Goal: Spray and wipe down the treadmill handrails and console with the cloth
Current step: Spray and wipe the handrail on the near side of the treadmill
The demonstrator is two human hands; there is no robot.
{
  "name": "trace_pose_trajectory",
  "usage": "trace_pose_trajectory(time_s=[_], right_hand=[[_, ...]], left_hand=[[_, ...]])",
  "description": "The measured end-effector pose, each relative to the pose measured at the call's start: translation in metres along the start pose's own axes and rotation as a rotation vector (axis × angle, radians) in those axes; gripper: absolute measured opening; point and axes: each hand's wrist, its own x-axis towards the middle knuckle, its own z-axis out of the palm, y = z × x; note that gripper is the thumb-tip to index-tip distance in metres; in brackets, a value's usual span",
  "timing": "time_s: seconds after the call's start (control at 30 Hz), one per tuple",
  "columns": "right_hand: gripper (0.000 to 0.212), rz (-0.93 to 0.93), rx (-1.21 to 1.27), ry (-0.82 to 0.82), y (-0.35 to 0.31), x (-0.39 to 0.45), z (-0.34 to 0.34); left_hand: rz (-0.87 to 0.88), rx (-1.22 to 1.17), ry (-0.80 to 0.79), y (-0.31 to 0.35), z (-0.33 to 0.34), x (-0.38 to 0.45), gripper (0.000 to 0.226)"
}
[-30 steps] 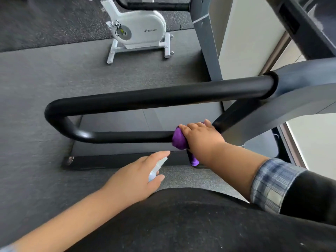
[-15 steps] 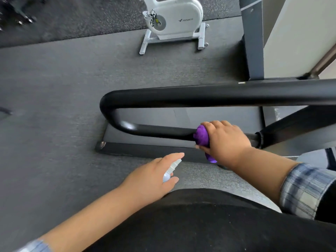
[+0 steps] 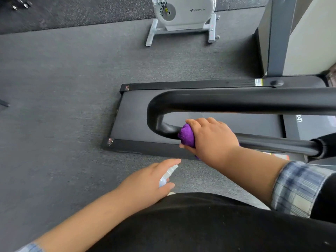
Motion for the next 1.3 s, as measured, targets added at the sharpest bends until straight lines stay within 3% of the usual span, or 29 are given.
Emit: trace_pose_trajectory(time_s=[0.13,0.23,0.33,0.43,0.57,0.63,0.73,0.9,1.03,1.13,1.2,1.3], right_hand=[[0.070,-0.003,0.131,0.045,-0.035,0.025,-0.003],[0.053,0.057,0.420,0.168,-0.034,0.024,-0.006],[0.025,0.087,0.815,0.386,-0.030,0.003,-0.013],[0.021,0.141,1.048,0.616,-0.043,-0.002,-0.023],[0.009,0.140,1.149,0.625,-0.062,0.012,-0.031],[0.025,0.067,1.140,0.554,-0.074,0.016,-0.040],[0.076,0.008,1.045,0.467,-0.083,0.018,-0.045],[0.045,0.101,1.000,0.314,-0.085,0.017,-0.049],[0.080,0.245,0.770,0.176,-0.075,0.024,-0.037],[0.045,0.197,0.496,0.098,-0.069,0.029,-0.028],[0.048,0.127,0.253,0.031,-0.065,0.032,-0.021],[0.058,0.108,0.077,-0.027,-0.057,0.028,-0.020]], left_hand=[[0.057,0.061,-0.034,-0.021,-0.016,0.008,0.063],[0.117,0.093,-0.043,-0.033,-0.029,0.012,0.064],[0.152,0.091,-0.036,-0.044,-0.036,0.012,0.065],[0.195,0.103,-0.032,-0.052,-0.040,0.012,0.065],[0.252,0.116,-0.034,-0.061,-0.046,0.011,0.066],[0.265,0.118,-0.031,-0.066,-0.047,0.010,0.067],[0.270,0.112,-0.014,-0.074,-0.049,0.008,0.067],[0.275,0.100,0.006,-0.081,-0.051,0.009,0.065],[0.300,0.111,-0.010,-0.072,-0.053,0.016,0.066],[0.345,0.146,-0.029,-0.058,-0.055,0.026,0.066],[0.383,0.184,-0.043,-0.046,-0.055,0.033,0.064],[0.420,0.232,-0.083,-0.031,-0.055,0.044,0.060]])
